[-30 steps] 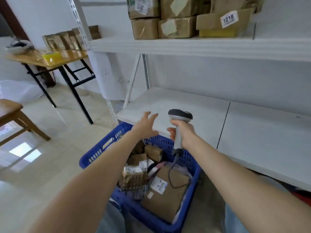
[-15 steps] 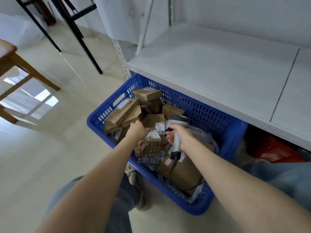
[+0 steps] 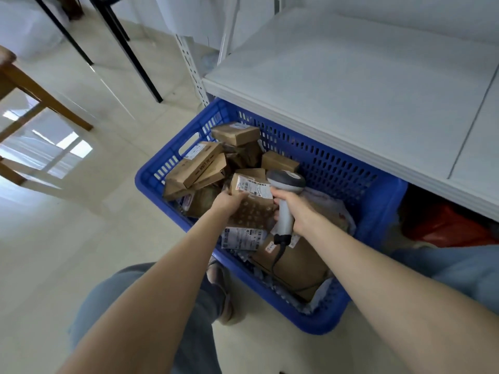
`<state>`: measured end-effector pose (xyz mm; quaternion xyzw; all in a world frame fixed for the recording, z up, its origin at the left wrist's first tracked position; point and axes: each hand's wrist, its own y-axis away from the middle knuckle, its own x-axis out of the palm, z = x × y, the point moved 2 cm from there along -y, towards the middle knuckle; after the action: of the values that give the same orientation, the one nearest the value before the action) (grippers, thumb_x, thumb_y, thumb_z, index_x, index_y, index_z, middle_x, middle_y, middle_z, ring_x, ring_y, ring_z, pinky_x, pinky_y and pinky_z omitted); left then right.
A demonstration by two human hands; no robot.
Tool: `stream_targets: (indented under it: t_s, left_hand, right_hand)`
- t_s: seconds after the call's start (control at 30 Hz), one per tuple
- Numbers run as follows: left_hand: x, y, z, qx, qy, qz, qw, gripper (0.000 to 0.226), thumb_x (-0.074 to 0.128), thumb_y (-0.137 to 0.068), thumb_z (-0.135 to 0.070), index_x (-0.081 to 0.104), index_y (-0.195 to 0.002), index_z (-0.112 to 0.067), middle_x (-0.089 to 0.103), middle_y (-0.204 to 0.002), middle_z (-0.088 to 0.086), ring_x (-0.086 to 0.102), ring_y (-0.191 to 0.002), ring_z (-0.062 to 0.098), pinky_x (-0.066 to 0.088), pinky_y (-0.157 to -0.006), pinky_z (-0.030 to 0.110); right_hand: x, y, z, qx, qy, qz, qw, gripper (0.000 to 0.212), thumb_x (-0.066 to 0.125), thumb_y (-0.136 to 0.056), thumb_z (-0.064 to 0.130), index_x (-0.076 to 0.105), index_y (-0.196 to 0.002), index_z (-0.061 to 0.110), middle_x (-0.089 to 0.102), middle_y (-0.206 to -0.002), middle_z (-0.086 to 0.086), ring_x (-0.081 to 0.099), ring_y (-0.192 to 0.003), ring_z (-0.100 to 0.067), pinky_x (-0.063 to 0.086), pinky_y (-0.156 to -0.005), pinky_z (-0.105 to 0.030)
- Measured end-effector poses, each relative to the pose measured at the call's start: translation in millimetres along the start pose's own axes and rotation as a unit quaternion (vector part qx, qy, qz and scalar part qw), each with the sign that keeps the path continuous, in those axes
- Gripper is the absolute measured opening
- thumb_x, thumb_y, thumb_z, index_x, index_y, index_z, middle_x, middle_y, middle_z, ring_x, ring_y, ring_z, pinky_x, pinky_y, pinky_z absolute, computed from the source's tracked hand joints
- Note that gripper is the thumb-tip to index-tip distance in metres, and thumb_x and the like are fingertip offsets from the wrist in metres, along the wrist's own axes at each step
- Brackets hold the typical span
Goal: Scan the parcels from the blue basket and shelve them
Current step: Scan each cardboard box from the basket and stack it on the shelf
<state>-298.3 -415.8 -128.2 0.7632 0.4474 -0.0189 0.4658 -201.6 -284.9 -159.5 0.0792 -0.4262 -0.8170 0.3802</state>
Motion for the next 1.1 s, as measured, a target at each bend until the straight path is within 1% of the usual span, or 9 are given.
stream_targets:
  t_s: [0.07,0.2,0.33,0.47,0.6,0.67,0.8,0.93,1.1]
  left_hand:
    - [1,16,-14,0.022,0.088,0.022,0.996,0.050,0.060,-0.089,-0.045,0.042,-0.131,-0.023,0.053,-0.113,0.006,0.052,-0.095,0.021,0.046,-0.086,0.041]
    - [12,42,-41,0.085,0.195,0.049,0.976,0.042,0.069,-0.082,-0.039,0.050,-0.118,-0.030,0.057,-0.109,0.007,0.056,-0.104,0.027,0.050,-0.093,0.049]
    - [17,36,-56,0.149,0.150,0.050,0.976,0.045,0.078,-0.056,-0.042,0.056,-0.095,-0.045,0.050,-0.126,0.010,0.056,-0.108,0.030,0.055,-0.088,0.047]
    - [22,41,-63,0.177,0.068,0.119,0.975,0.088,0.080,-0.055,-0.036,0.041,-0.134,-0.030,0.052,-0.129,0.012,0.059,-0.107,0.026,0.056,-0.075,0.036]
    - [34,38,-70,0.198,0.114,0.163,0.960,0.100,0.073,-0.078,-0.013,0.007,-0.153,-0.022,0.059,-0.122,0.009,0.062,-0.108,0.027,0.052,-0.093,0.043]
    - [34,32,-71,0.172,0.191,0.145,0.956,0.108,0.081,-0.068,-0.024,0.015,-0.152,-0.011,0.059,-0.127,0.015,0.064,-0.107,0.028,0.052,-0.095,0.042]
    - [39,33,-67,0.156,0.225,0.173,0.946,0.052,0.069,-0.084,-0.018,0.051,-0.131,-0.003,0.065,-0.120,0.017,0.061,-0.112,0.030,0.051,-0.095,0.040]
    - [44,27,-59,0.143,0.203,0.242,0.938,0.064,0.071,-0.080,-0.017,0.045,-0.136,-0.031,0.066,-0.122,0.009,0.060,-0.114,0.030,0.045,-0.097,0.054]
    - [40,16,-50,0.138,0.248,0.187,0.941,0.075,0.072,-0.080,-0.016,0.037,-0.146,-0.023,0.068,-0.117,0.008,0.064,-0.110,0.028,0.048,-0.096,0.055]
  right_hand:
    - [-11,16,20,-0.045,-0.018,-0.019,0.999,0.081,0.086,-0.059,0.042,0.058,-0.128,0.013,0.068,-0.113,-0.008,0.066,-0.099,-0.027,0.054,-0.091,-0.044]
    - [-30,64,56,-0.117,-0.019,-0.012,0.993,0.021,0.076,-0.081,0.023,0.070,-0.098,0.014,0.069,-0.106,-0.012,0.063,-0.095,-0.029,0.052,-0.089,-0.044]
    - [-55,93,82,-0.156,-0.016,-0.012,0.987,0.029,0.073,-0.083,0.015,0.067,-0.111,0.010,0.066,-0.106,-0.011,0.062,-0.098,-0.027,0.056,-0.086,-0.045]
    - [-81,95,93,-0.163,-0.039,-0.032,0.985,0.026,0.071,-0.084,0.013,0.065,-0.109,0.016,0.064,-0.093,-0.006,0.060,-0.081,-0.020,0.052,-0.088,-0.049]
    - [-87,88,87,-0.128,-0.062,-0.013,0.990,0.014,0.070,-0.082,0.007,0.069,-0.091,0.017,0.071,-0.087,-0.007,0.066,-0.082,-0.023,0.054,-0.089,-0.049]
    - [-86,85,86,-0.133,-0.058,-0.014,0.989,0.012,0.069,-0.083,0.007,0.068,-0.089,0.017,0.070,-0.089,-0.007,0.066,-0.083,-0.022,0.054,-0.089,-0.045]
    - [-86,86,84,-0.137,-0.083,-0.026,0.987,0.012,0.067,-0.084,0.006,0.067,-0.091,0.016,0.069,-0.089,-0.005,0.065,-0.082,-0.021,0.054,-0.084,-0.042]
    - [-88,92,81,-0.141,-0.097,-0.032,0.985,0.015,0.067,-0.084,0.005,0.066,-0.094,0.016,0.068,-0.093,-0.006,0.065,-0.087,-0.022,0.056,-0.078,-0.042]
    - [-84,104,67,-0.166,-0.041,-0.075,0.982,0.013,0.069,-0.083,0.006,0.065,-0.093,0.013,0.068,-0.094,-0.005,0.064,-0.087,-0.017,0.057,-0.083,-0.040]
